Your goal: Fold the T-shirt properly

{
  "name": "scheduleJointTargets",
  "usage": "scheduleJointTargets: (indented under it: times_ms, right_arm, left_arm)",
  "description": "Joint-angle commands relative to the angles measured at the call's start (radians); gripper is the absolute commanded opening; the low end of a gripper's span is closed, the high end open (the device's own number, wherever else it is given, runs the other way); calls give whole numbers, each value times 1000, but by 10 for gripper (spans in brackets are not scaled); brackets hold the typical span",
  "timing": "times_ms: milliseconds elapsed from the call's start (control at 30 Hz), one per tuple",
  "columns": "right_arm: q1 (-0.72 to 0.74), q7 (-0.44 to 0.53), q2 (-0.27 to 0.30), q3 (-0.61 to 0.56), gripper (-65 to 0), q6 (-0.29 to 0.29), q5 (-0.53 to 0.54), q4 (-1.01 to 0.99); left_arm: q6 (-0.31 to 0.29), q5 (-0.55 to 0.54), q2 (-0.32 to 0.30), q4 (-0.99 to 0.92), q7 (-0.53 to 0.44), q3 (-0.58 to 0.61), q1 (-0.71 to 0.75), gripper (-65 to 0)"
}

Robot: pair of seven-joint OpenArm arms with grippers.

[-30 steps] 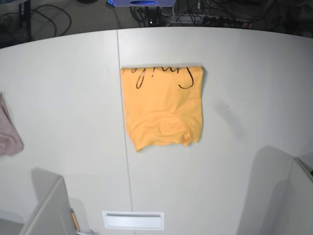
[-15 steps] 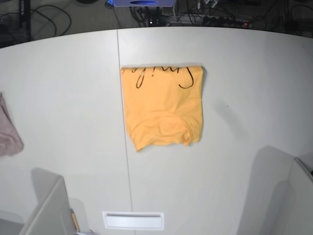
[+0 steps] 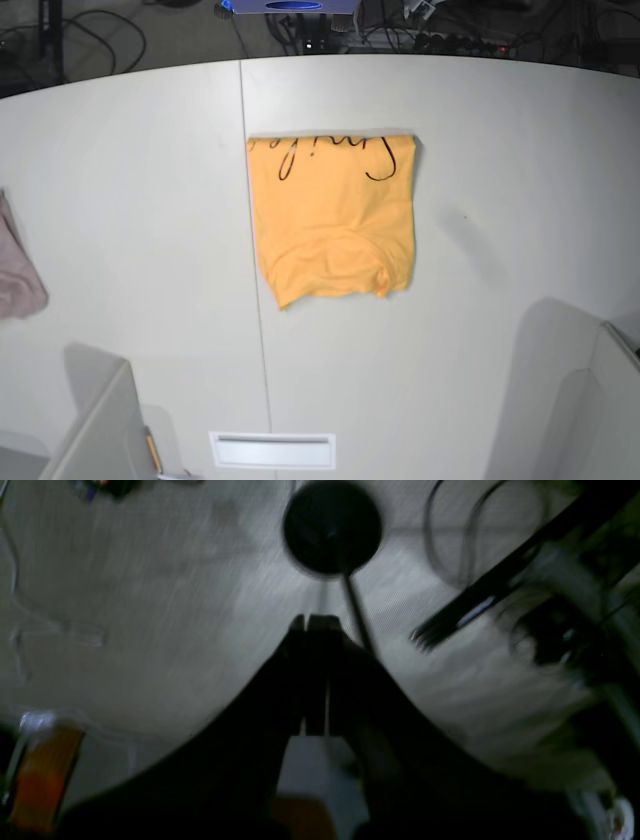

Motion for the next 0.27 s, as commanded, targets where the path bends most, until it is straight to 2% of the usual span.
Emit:
scheduleJointTargets:
  times_ms: [0,233]
  right_arm:
    - [1,-15,13,-2,-650,-7,-4,-4]
    - [3,-24,8,-4,-650,-7,-5,-4]
  left_arm:
    - [-4,0,-13,-16,-2,3,5,-650]
    - [-4,1,-13,-53,-2,4,-6,-650]
